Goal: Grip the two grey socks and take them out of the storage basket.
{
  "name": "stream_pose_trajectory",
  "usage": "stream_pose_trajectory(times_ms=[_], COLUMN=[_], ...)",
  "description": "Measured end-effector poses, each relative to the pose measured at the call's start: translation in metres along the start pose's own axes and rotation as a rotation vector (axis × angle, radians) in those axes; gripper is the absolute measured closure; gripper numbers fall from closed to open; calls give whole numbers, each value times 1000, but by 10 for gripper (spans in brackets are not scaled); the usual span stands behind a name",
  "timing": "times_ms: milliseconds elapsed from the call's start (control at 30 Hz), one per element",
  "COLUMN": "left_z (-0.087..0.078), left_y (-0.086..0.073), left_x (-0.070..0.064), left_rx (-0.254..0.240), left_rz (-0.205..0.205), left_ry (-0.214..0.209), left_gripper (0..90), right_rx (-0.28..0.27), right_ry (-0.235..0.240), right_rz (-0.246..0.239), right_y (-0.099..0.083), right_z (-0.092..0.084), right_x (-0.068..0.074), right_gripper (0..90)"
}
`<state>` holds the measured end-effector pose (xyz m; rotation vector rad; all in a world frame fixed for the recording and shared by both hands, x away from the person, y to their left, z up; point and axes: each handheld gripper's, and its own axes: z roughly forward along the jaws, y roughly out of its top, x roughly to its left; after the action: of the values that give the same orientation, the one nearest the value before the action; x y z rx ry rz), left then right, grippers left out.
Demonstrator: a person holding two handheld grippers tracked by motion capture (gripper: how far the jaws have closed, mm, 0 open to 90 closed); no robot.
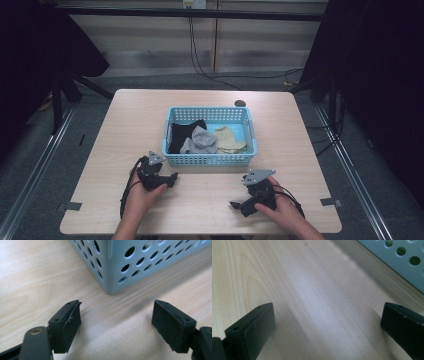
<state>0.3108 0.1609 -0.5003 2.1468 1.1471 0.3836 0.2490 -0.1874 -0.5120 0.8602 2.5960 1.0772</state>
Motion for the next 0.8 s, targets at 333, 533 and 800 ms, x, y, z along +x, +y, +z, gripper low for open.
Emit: stream_pose_trajectory(times_ms=[333,533,800], left_z=[-30,-43,-44], left_y=[37,70,97], left_x=[5,4,7], left_rx=[233,328,432], left_rz=[-8,-7,-29], left_ry=[-58,-83,-121], left_gripper=[260,260,260], right_rx=[0,0,-3], right_ry=[0,0,-1], right_rz=[0,-1,1], right_y=[0,0,0], right_z=[0,0,0], right_x=[0,0,0], right_gripper=[0,0,0])
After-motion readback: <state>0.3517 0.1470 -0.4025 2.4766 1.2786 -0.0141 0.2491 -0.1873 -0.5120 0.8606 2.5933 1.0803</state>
